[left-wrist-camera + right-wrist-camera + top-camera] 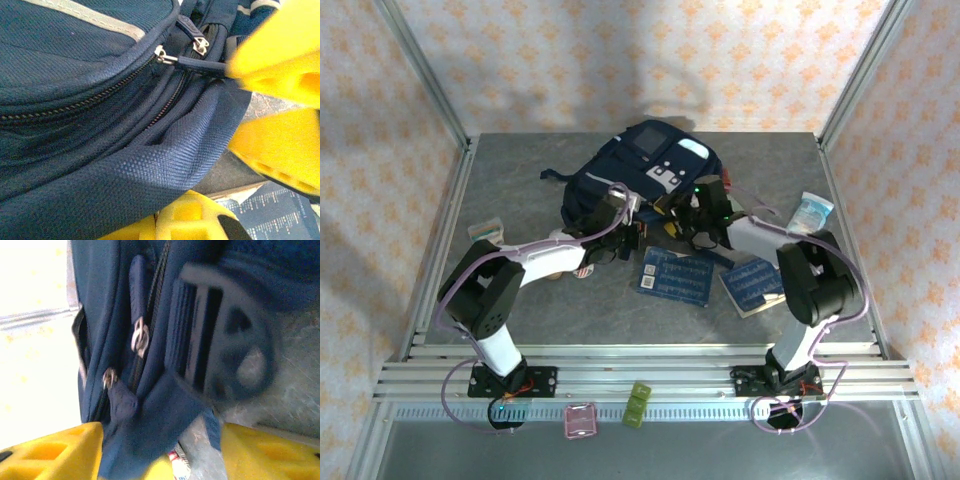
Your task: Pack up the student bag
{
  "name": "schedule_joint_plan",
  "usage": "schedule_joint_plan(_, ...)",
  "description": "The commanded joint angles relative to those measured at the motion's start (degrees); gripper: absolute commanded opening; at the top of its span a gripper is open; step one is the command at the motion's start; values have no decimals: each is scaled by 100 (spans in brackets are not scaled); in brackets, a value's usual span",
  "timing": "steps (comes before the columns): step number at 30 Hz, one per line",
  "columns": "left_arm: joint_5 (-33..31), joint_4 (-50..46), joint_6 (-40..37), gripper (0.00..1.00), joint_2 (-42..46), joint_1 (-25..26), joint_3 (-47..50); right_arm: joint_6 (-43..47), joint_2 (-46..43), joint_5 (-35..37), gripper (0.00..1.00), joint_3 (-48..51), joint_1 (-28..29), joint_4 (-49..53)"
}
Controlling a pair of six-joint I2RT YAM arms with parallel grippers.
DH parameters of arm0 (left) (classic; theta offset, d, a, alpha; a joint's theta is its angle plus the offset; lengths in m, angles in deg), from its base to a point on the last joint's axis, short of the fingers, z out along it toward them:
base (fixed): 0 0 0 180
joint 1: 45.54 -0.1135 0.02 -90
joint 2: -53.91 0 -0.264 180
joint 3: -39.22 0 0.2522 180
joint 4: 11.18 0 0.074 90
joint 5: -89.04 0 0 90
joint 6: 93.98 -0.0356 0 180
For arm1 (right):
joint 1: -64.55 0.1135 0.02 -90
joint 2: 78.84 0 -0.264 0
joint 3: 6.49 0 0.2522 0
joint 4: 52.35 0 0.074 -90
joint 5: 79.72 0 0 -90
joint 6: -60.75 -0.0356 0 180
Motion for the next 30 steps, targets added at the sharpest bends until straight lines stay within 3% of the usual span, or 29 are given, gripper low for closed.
schedule_joint_plan(1,-55,-190,-197,0,227,106,-252,-198,507,9,43,-574,44,-502)
schedule_joint_plan(4,-279,-564,-158,0,368,82,-181,-198,702,51,14,-733,12,-529)
schedule_joint_plan(6,-332,-654,-111,0,522,-16,25,-172,674,85,1,-684,-44,-534)
schedule_joint_plan(17,-687,-1011,-43,0,1533,-1365,1136,18,166,129,0,-209,-516,-627)
schedule_joint_plan(26,-421,-1246,184,0,2422,-1339,1481,390,776,-498,0,-1316,-316,-438)
schedule_joint_plan(30,-429,-1261,285,0,2688,-1094,1568,592,1103,-401,0,-1793,-431,-100)
